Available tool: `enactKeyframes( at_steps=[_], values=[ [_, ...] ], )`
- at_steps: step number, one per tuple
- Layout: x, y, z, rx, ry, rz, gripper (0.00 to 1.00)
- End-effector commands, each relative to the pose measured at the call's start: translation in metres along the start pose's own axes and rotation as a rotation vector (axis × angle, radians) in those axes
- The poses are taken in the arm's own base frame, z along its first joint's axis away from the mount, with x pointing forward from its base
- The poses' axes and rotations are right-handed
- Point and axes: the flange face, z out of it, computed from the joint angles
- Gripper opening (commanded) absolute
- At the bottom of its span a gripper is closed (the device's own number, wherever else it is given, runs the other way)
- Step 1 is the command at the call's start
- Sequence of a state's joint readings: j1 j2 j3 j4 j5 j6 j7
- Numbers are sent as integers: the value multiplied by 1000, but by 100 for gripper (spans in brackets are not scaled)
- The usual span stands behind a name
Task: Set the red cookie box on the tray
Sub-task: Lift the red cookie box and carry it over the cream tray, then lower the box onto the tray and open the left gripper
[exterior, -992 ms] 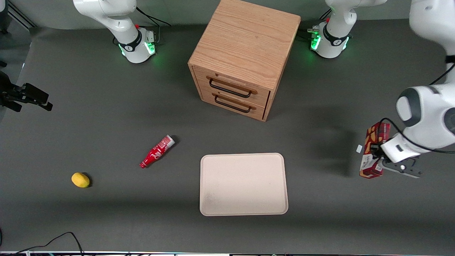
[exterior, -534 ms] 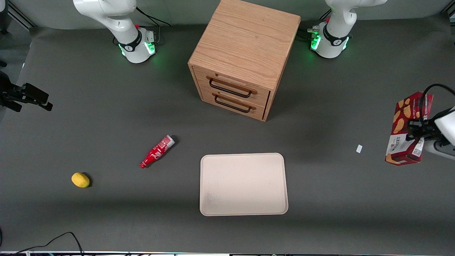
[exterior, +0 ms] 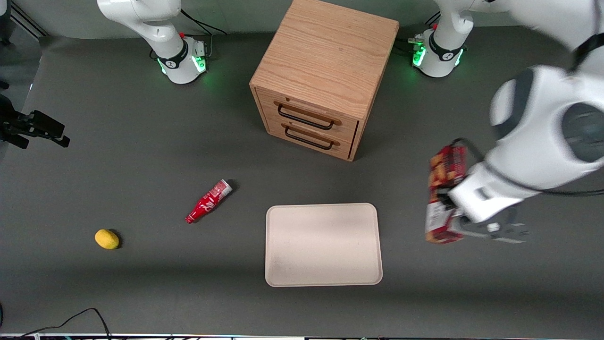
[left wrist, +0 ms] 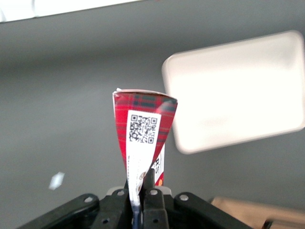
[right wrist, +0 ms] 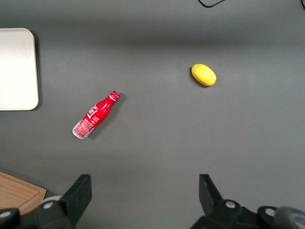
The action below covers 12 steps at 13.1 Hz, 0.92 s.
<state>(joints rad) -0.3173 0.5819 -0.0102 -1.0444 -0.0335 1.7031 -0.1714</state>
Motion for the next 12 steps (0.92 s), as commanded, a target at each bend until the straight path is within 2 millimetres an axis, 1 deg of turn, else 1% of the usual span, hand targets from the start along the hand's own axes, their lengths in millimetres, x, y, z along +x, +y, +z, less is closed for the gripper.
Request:
enactKeyframes(
  at_steps=[1,2,3,6,7,8,11,12],
  values=[
    [32,48,59,-31,84,-65,0],
    [35,62,77,-49,106,-77,0],
    [40,67,99,-55,118,-77,0],
    [46,80,158,-63,128,-75,0],
    [45,89,176,-67,132,-84,0],
    [46,87,194,-68,134,-90,0],
    [48,82,226,-58,136,-88,0],
    [48,80,233,-54,135,-86,0]
  ],
)
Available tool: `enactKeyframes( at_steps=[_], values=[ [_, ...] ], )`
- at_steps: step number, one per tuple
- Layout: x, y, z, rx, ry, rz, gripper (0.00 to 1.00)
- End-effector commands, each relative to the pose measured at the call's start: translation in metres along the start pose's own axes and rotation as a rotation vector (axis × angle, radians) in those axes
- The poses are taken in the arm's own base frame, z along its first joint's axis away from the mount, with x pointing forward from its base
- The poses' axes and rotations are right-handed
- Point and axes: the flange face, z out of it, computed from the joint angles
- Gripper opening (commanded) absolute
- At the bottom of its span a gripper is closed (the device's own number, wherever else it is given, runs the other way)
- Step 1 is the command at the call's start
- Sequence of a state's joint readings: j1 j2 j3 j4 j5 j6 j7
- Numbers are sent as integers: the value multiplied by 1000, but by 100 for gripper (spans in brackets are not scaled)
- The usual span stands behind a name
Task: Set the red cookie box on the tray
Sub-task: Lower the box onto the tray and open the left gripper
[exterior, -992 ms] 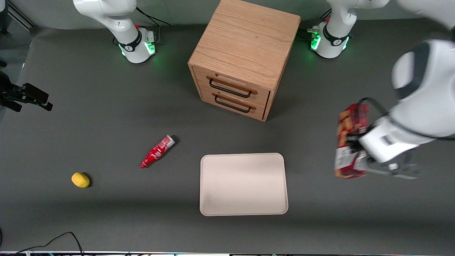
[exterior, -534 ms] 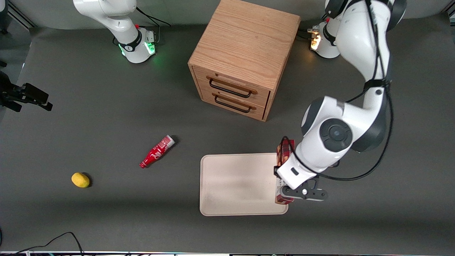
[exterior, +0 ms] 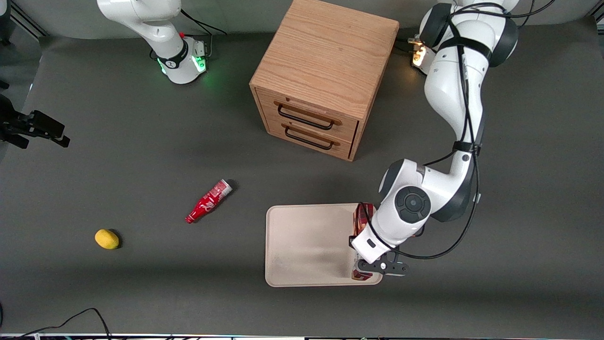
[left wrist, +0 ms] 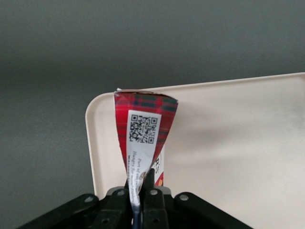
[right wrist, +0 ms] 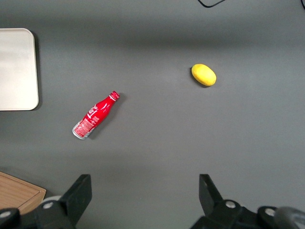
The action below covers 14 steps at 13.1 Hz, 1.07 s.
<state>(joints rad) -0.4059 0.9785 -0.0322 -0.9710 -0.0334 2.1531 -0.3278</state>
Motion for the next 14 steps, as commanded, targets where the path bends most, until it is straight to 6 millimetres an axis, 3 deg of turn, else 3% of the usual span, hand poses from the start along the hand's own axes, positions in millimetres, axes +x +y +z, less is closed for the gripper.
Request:
enactKeyframes(
  at_steps=[1,6,7,9,10,14],
  values=[
    [6,-1,10,11,27,-12,0],
    [4,-7,32,19,54,-3,0],
    [4,-7,34,16,63,-3,6],
    [3,-7,39,18,67,0,57],
    [2,-9,42,28,66,6,100],
    [2,-9,36,44,60,15,100]
  ],
)
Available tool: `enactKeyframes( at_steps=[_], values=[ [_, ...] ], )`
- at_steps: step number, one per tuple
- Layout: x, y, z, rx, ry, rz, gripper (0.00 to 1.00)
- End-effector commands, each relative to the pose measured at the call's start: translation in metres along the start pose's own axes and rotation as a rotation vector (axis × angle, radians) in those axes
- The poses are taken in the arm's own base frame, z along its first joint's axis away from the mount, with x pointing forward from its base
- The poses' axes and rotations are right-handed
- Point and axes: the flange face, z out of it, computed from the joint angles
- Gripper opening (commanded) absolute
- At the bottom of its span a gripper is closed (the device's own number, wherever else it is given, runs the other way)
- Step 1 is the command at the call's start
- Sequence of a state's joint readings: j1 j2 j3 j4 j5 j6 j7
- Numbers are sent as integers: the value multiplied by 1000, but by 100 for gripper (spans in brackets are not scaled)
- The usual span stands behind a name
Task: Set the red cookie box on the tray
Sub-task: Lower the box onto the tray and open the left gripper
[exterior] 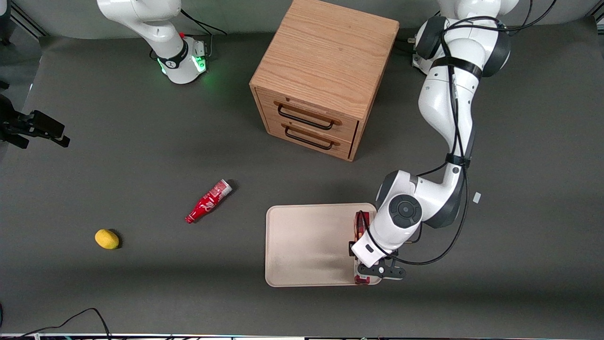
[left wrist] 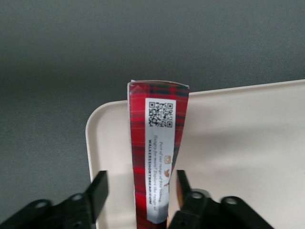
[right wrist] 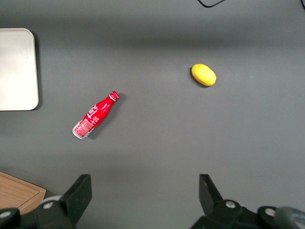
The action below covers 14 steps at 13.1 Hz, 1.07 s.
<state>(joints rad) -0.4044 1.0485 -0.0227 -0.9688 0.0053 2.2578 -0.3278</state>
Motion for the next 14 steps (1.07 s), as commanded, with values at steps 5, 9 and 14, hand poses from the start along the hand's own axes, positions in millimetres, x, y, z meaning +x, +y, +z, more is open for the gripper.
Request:
enactKeyframes(
  at_steps=[5,9,14],
  values=[
    [12,-11,-78,67,-71,-1,100],
    [13,-52,-185,111,-184,19,100],
    [-35,-153,-299,123,-237,31,100]
  ],
)
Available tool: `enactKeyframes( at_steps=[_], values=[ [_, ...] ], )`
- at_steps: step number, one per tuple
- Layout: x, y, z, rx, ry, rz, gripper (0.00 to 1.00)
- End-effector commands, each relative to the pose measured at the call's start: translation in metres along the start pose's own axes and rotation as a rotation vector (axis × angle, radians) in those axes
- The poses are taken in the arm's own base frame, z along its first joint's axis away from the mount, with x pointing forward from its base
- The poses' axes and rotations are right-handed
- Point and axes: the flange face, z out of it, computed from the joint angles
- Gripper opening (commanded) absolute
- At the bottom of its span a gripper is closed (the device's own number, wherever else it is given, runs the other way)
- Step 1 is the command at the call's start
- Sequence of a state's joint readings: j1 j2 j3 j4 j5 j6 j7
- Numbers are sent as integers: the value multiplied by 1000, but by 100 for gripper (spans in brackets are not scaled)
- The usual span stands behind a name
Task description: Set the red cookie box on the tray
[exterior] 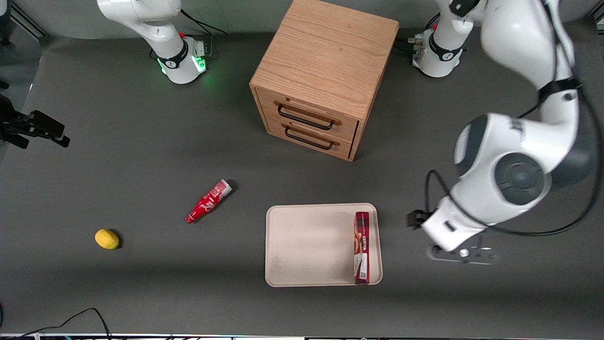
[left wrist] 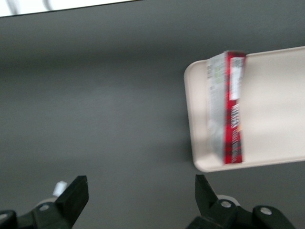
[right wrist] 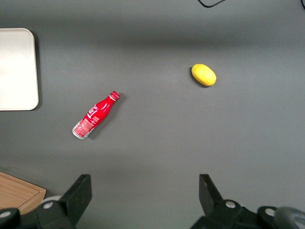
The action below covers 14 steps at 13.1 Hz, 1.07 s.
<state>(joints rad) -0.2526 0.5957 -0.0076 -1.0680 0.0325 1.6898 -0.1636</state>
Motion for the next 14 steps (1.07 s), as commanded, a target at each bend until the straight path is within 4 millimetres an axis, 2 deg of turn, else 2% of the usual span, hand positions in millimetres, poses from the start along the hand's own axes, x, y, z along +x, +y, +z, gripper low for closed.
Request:
enactKeyframes(
  at_steps=[1,2,4,5,7,8,10,14],
  values=[
    [-69,-49,-41,18,-52,13,100],
    [-89,-74,-55,21,-77,-21,100],
    [-120,-113,-89,20,-89,-4,100],
    [-129,-135,-101,18,-94,-2,100],
    [-142,-166,-117,18,-89,23,100],
    [-146,-182,-118,16,-103,37,100],
    [-149,-194,-119,16,-113,34,100],
    [-148,-185,-122,22,-120,24,100]
  ],
)
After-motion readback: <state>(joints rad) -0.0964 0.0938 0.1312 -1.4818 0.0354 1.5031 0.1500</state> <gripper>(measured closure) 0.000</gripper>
